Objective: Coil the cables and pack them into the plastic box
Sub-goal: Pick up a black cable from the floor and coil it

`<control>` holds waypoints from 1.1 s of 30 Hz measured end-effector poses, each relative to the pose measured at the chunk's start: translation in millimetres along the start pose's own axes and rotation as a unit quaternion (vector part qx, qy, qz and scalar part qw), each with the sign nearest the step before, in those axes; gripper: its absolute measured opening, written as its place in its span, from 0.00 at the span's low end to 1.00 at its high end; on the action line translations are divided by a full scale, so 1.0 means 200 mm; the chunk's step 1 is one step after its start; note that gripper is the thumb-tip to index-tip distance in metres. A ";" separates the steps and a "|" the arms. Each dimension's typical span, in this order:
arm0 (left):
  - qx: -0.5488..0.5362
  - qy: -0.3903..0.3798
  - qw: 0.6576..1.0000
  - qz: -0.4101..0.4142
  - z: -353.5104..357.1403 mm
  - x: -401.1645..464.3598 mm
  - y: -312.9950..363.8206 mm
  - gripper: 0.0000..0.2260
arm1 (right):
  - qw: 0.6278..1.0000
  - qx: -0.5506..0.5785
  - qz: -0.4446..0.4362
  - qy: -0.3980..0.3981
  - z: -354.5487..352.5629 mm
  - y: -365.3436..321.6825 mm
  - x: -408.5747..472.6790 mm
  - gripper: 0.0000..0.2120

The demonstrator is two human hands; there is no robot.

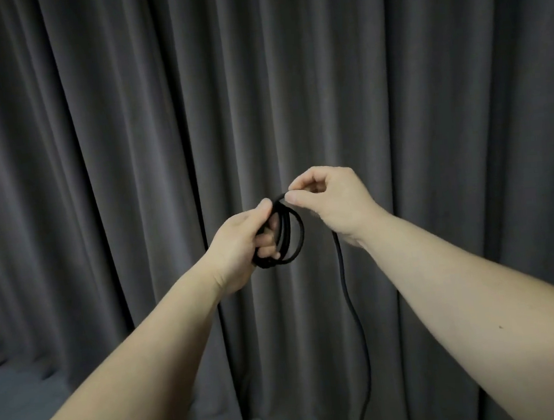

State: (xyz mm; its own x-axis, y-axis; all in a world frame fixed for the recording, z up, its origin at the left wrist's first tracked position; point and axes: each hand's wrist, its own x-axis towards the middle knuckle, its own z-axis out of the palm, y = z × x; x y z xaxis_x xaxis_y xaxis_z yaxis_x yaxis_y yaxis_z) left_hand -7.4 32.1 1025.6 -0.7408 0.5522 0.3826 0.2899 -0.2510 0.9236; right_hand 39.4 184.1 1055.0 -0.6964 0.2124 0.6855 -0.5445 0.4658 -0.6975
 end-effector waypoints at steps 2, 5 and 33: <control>-0.025 -0.007 1.000 -0.013 0.02 0.00 0.00 0.17 | 1.000 0.021 0.000 -0.003 -0.01 0.02 -0.01 0.07; -0.102 0.001 0.994 -0.030 0.05 0.00 0.01 0.18 | 1.000 0.024 0.004 0.020 0.02 0.05 -0.03 0.08; 0.090 0.010 0.996 0.022 0.07 -0.02 0.01 0.07 | 0.984 0.118 0.107 0.076 0.08 0.26 -0.12 0.16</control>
State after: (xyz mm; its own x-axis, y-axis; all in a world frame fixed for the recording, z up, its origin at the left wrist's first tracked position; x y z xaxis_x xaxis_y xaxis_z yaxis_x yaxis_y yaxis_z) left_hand 4.6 40.7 1025.3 -0.7361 0.5277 0.4240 0.4245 -0.1280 0.8963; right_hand 20.1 188.5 998.7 -0.7388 0.4184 0.5283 -0.4991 0.1870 -0.8461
